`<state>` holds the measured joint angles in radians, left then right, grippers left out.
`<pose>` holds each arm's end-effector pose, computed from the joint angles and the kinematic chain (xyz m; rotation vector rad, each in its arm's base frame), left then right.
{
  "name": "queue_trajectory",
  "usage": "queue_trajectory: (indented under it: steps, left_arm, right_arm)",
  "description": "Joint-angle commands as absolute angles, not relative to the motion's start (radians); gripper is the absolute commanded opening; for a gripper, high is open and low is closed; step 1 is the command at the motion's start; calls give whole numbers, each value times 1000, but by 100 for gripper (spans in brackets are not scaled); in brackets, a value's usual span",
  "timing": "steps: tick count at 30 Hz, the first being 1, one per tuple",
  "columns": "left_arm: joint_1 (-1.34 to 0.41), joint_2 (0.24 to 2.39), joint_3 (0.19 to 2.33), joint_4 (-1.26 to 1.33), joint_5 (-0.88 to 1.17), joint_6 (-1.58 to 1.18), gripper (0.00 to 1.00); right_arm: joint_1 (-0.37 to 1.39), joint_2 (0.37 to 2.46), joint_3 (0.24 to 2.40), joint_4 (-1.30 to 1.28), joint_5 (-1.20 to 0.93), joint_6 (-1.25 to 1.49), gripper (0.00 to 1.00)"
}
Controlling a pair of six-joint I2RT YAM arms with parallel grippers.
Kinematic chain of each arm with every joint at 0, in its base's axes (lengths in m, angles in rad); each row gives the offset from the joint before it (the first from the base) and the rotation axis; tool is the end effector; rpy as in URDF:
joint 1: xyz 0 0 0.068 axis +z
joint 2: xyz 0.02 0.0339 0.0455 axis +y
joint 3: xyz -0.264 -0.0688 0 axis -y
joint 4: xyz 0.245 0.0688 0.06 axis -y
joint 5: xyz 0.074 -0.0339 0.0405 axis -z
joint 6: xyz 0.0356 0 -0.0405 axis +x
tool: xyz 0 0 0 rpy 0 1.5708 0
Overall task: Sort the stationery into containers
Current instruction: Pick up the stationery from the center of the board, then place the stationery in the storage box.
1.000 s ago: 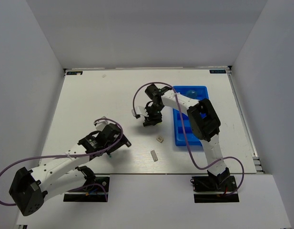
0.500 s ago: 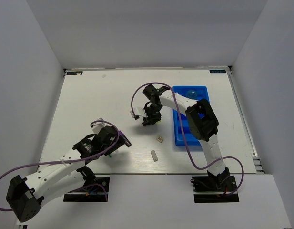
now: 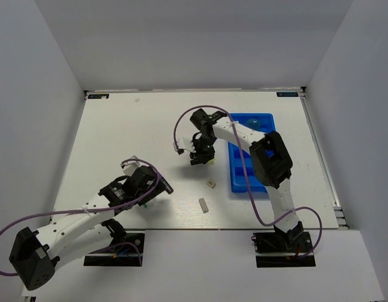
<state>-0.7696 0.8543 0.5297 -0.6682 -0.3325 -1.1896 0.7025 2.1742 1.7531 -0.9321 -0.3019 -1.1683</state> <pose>0.1207 -0.1007 0.2012 -0.6493 2.4423 -0.3870 0.3299 0.2932 0.1800 -2.3146 1.6482 0.3488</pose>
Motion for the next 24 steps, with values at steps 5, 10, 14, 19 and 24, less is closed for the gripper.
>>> queue_trajectory:
  steps: [5, 10, 14, 19, 24]
  left_arm:
    - [-773, 868, 555, -643, -336, -1183, 79]
    - [-772, 942, 600, -615, -319, -1152, 79]
    - [-772, 1005, 640, -591, -295, -1137, 79]
    - [-773, 1063, 670, -546, -265, -1123, 79]
    - [-772, 1121, 696, -525, -250, -1112, 79]
  right_arm:
    - [701, 1954, 1781, -962, -288, -1085, 0]
    - [670, 1818, 1743, -945, -145, -1071, 0]
    - [618, 1698, 1610, -870, -40, -1098, 0]
    - [502, 1611, 1531, -856, -11, -1146, 0]
    - [391, 1605, 1433, -822, -12, -1285, 0]
